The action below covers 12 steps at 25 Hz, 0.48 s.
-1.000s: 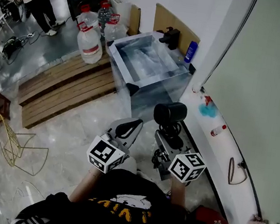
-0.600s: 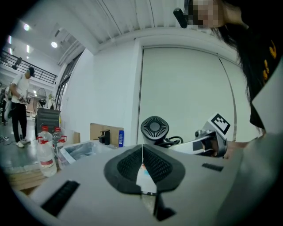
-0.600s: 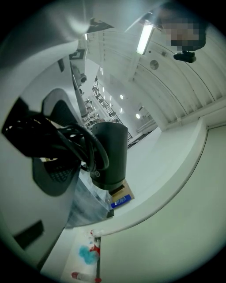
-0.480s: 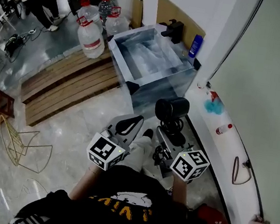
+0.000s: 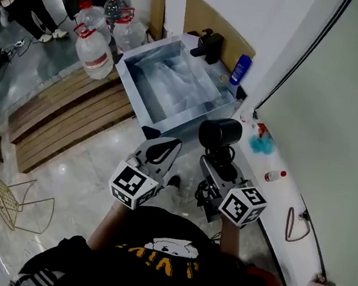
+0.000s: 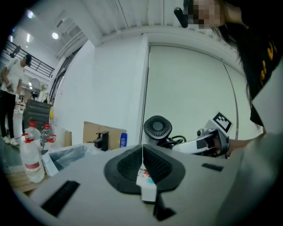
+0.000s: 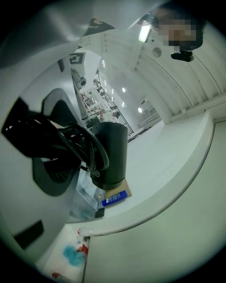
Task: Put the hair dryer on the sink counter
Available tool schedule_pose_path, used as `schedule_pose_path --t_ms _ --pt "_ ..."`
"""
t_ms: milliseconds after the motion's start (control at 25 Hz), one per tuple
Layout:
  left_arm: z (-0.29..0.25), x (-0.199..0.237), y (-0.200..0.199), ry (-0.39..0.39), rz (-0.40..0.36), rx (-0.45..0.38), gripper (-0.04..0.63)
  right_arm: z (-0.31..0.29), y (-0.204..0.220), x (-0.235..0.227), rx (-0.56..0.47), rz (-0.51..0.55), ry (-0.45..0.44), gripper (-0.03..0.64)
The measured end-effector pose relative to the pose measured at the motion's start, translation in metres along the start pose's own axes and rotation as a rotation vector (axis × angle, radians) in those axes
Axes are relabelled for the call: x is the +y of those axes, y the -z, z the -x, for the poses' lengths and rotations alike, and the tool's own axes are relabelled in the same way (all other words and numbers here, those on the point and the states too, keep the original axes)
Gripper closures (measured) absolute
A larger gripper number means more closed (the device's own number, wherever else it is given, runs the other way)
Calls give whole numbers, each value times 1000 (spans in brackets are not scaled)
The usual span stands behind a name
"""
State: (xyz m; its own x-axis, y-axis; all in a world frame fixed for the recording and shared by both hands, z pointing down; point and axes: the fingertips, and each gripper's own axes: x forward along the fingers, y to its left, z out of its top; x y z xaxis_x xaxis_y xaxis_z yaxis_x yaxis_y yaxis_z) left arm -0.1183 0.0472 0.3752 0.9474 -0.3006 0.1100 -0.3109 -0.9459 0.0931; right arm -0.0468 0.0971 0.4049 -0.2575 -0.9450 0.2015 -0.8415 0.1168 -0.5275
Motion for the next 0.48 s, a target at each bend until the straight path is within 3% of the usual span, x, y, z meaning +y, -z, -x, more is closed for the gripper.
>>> schedule_pose_path --t_ms 480 --pt "-80 81 -8 56 43 -12 586 -78 -50 -49 14 -56 27 408"
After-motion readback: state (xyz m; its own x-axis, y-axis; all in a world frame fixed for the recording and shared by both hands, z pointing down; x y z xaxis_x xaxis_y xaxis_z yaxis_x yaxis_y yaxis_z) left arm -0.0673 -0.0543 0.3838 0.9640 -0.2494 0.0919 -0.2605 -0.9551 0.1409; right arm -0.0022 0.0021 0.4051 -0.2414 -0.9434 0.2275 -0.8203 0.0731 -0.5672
